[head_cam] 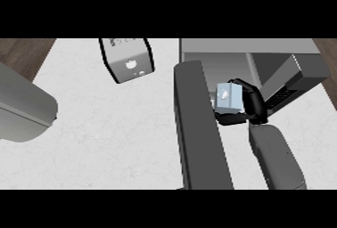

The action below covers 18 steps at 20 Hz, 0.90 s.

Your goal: Pick up the milk, place it into the microwave and close the microwave

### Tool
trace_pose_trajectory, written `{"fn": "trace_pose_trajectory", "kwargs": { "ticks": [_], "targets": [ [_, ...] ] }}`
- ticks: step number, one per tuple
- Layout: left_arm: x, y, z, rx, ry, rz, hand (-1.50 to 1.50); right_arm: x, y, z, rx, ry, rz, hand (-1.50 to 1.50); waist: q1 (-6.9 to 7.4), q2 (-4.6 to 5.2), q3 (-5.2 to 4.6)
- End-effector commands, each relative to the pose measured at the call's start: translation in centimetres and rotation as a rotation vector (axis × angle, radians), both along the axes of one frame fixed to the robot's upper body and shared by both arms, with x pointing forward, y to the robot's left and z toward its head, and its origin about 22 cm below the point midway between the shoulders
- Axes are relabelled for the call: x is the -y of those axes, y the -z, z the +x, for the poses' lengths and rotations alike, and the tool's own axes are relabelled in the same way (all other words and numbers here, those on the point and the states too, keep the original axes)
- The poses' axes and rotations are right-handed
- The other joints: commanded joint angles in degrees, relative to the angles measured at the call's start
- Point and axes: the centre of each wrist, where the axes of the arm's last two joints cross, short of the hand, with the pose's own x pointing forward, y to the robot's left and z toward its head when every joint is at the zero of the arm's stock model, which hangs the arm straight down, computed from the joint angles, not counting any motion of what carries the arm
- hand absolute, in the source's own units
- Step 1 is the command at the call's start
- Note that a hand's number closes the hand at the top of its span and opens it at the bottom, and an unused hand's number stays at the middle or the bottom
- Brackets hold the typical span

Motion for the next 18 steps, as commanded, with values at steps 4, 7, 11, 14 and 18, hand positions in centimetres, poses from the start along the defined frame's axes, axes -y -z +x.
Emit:
{"fn": "trace_pose_trajectory", "kwargs": {
  "ticks": [4,7,11,14,18],
  "targets": [
    [-0.1,-0.6,-0.1,0.018,0.005,-0.01,-1.5,-2.6,-3.9,4.6,0.014,0.072,-0.184,1.5,0.95,0.33,0.03],
    [-0.5,0.6,0.9,0.015,0.012,0.005,-1.5,-5.2,-3.8,5.4,-0.003,0.095,-0.248,1.5,1.49,0.63,0.03],
    [-0.4,-0.7,0.0,0.007,0.038,0.002,-1.5,-3.2,-4.4,6.8,-0.008,0.166,-0.292,1.5,2.51,0.91,0.09],
    [0.1,0.3,0.6,0.009,0.049,0.002,-1.5,-3.0,-4.5,7.1,-0.01,0.223,-0.314,1.5,3.02,1.26,0.1],
    [-0.2,0.6,0.9,0.014,0.066,-0.016,-1.5,-2.5,-5.8,8.0,-0.008,0.264,-0.33,1.5,3.94,1.6,0.11]
  ]
}}
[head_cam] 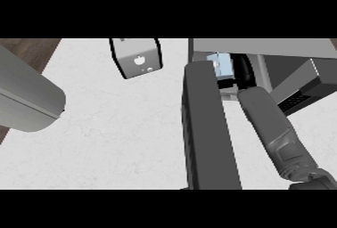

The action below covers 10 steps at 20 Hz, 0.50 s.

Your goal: Pick up the milk, place it into the microwave and close the microwave

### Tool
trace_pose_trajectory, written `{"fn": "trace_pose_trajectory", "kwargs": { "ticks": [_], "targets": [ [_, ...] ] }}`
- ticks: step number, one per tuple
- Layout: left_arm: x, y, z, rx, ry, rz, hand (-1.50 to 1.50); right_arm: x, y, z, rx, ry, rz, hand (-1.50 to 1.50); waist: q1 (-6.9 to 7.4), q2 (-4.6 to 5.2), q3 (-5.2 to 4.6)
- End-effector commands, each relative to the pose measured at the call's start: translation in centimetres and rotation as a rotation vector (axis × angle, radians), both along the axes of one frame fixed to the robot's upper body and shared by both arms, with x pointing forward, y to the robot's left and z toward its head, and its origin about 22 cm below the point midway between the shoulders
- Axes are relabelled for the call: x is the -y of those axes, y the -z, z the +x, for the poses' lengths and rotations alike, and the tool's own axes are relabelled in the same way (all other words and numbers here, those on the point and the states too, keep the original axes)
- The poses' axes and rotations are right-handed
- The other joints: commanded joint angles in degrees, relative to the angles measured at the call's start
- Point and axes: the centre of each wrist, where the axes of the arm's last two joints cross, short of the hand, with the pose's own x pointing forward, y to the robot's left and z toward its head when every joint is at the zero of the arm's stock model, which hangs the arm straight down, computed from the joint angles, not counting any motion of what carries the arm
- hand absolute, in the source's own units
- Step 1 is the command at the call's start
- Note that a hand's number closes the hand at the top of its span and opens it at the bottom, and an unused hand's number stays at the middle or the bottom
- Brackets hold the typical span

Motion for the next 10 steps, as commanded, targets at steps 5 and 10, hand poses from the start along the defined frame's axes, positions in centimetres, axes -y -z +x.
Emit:
{"fn": "trace_pose_trajectory", "kwargs": {
  "ticks": [5,10],
  "targets": [
    [-0.4,0.0,1.7,0.022,0.022,0.012,-1.5,0.4,-1.7,1.2,0.083,0.169,-0.087,1.5,1.71,1.16,0.04],
    [-0.1,0.8,1.6,0.001,0.061,-0.003,-1.5,2.9,-3.0,1.7,0.185,0.242,-0.202,1.5,3.73,1.94,0.06]
  ]
}}
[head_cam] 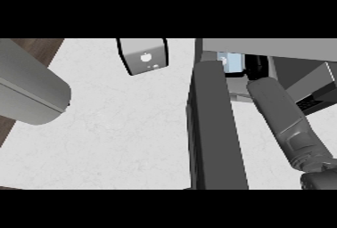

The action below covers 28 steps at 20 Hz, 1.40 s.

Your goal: Pick up the milk, place it into the microwave and close the microwave

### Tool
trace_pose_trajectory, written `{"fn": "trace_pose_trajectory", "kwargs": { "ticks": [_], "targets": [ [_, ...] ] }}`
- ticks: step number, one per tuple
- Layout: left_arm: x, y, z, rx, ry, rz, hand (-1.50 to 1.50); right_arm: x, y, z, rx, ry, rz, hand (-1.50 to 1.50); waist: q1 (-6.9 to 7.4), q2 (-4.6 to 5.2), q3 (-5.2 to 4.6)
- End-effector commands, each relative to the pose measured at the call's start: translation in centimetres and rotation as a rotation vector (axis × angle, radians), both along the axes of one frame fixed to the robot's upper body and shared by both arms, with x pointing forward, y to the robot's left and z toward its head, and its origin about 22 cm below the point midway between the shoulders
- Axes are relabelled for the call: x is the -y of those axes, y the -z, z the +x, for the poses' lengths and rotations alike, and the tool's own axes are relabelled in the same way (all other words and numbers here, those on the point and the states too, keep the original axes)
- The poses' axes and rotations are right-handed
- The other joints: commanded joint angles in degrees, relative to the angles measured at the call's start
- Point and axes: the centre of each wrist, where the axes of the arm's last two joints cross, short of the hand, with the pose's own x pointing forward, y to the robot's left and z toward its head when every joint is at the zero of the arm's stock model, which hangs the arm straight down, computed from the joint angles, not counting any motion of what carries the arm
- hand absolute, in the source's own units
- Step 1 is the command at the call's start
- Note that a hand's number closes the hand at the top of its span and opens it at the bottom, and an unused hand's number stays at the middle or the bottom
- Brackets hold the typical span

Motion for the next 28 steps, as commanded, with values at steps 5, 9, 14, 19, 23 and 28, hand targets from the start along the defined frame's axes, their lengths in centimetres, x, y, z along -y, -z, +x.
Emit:
{"fn": "trace_pose_trajectory", "kwargs": {
  "ticks": [5,9,14,19,23,28],
  "targets": [
    [0.2,0.3,0.8,0.003,0.026,-0.007,-1.5,3.1,0.8,-0.5,0.04,0.139,-0.181,1.5,1.76,1.32,0.0],
    [0.1,1.3,1.1,-0.018,0.027,-0.014,-1.5,4.3,1.8,-1.2,-0.016,0.275,-0.183,-1.5,1.97,1.49,-0.06],
    [0.1,0.0,1.9,-0.011,0.016,0.042,-1.5,4.5,1.7,-1.1,-0.028,0.382,-0.25,-1.5,2.27,1.62,0.1],
    [0.1,0.9,2.3,-0.021,0.035,0.042,-1.5,3.0,0.5,-0.3,-0.012,0.224,-0.229,-1.5,2.57,1.55,0.15],
    [0.5,1.1,3.2,-0.035,0.072,0.061,-1.5,2.3,0.6,-0.3,-0.015,0.131,-0.191,-1.5,1.57,1.37,0.2],
    [1.3,1.4,4.0,-0.036,0.163,0.065,-1.5,1.0,0.4,0.0,-0.044,0.041,-0.129,-1.5,1.52,1.3,0.17]
  ]
}}
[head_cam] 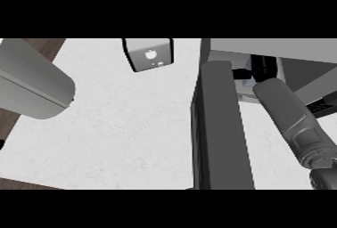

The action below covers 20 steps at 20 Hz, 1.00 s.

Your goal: Pick up the milk, place it into the microwave and close the microwave

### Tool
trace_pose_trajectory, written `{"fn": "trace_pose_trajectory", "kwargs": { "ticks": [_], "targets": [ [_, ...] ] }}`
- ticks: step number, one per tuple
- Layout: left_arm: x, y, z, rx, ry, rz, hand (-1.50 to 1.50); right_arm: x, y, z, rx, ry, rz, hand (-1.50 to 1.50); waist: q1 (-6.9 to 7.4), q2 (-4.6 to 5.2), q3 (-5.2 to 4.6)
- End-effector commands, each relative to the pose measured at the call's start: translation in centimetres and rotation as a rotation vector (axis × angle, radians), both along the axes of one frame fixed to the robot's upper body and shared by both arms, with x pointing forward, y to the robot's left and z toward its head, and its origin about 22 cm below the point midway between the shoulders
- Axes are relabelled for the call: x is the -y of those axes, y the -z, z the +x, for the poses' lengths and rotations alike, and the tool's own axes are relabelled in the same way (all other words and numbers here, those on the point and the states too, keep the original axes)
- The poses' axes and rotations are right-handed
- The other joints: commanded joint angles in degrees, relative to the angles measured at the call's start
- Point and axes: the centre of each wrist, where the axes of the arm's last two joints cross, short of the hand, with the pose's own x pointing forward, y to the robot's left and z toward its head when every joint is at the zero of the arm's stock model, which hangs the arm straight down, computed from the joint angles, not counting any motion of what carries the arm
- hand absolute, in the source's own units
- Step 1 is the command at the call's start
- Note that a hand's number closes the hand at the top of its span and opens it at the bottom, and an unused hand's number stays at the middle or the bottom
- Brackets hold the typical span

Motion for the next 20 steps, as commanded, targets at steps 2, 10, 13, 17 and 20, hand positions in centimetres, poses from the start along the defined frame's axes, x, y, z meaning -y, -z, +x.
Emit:
{"fn": "trace_pose_trajectory", "kwargs": {
  "ticks": [2,10,13,17,20],
  "targets": [
    [0.9,0.3,0.5,-0.002,0.074,-0.002,-1.5,-1.1,1.3,-0.5,-0.03,-0.104,0.12,-1.5,-0.71,-0.43,0.07],
    [1.7,0.6,1.2,-0.003,0.158,0.001,-1.5,-0.7,2.0,-0.9,-0.059,-0.231,0.371,-1.5,-2.73,-1.52,-0.05],
    [3.1,1.3,1.7,-0.015,0.19,-0.018,-1.5,0.3,2.4,-1.2,-0.093,-0.258,0.458,-1.5,-3.45,-1.76,-0.11],
    [3.9,1.0,2.9,-0.012,0.225,-0.011,-1.5,1.2,5.6,-3.3,-0.124,-0.287,0.531,-1.5,-4.65,-2.23,-0.15],
    [5.1,0.9,4.0,-0.027,0.255,-0.013,1.5,0.2,5.7,-3.2,-0.153,-0.343,0.638,-1.5,-5.05,-2.36,-0.16]
  ]
}}
